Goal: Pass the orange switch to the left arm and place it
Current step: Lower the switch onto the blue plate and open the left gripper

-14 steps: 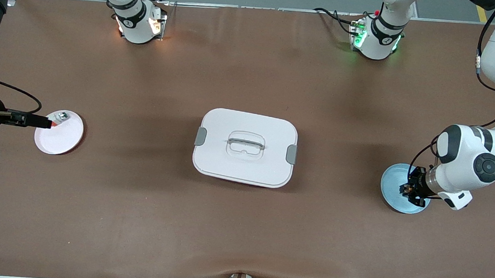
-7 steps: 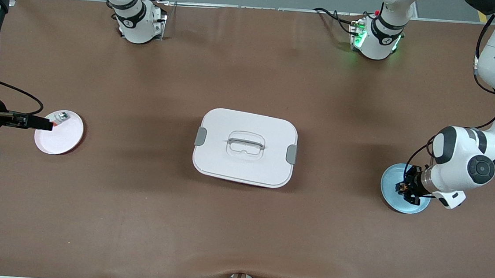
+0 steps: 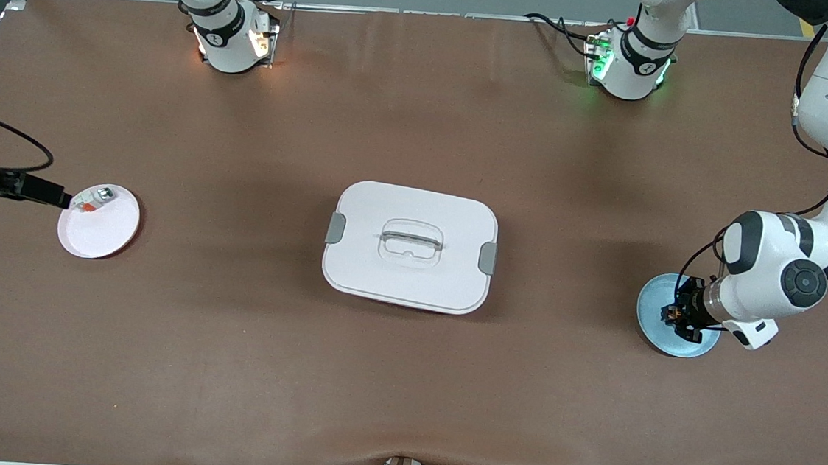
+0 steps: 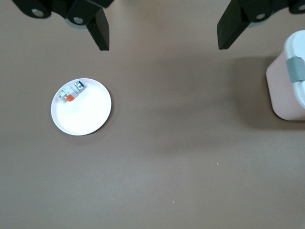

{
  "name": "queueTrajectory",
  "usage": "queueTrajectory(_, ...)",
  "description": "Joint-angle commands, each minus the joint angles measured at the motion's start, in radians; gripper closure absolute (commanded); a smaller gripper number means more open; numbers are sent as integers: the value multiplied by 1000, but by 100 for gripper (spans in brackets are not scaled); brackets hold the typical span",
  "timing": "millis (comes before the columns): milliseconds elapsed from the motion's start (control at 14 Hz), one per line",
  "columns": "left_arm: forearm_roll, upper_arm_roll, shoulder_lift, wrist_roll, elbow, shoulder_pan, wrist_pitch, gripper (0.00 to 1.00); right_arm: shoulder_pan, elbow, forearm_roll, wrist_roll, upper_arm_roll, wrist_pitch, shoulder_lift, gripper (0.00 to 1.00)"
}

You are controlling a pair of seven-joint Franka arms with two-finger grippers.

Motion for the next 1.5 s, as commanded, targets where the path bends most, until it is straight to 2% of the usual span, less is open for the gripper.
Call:
queueTrajectory(0, 25, -3, -4, -13, -4, 1, 17, 53, 0, -27, -20, 51, 12, -9, -40, 0)
queueTrajectory(72, 25, -3, -4, -7, -1, -1, 17, 34, -3, -28, -17, 54, 8, -14, -51, 0)
queueTrajectory(143, 25, -4, -4, -19, 4, -2, 17, 0, -8, -36, -12, 53, 10, -17, -60, 0)
queueTrajectory(573, 25, -4, -24, -22, 12, -21, 6, 0, 6, -36, -18, 57, 12, -51, -80, 0)
queueTrajectory(788, 23, -1, -22, -21, 13, -27, 5, 0, -23, -39, 29, 39, 10, -62, -101, 0)
queueTrajectory(931, 25, 0, -12, -16, 25, -41, 5, 0, -19, -40, 23, 40, 8, -62, -120, 0)
queueTrajectory(1146, 20, 0, -21, 5, 45, -48, -41, 0, 10, -104, 22, 40, 7, -88, -163, 0)
queueTrajectory(1289, 17, 0, -31, 71, 39, -51, -44, 0, 17, -171, 21, 40, 5, -56, -204, 0)
queueTrajectory(1432, -3, 0, -41, 233, 36, -51, -44, 0, 15, -191, 23, 40, 5, -49, -218, 0)
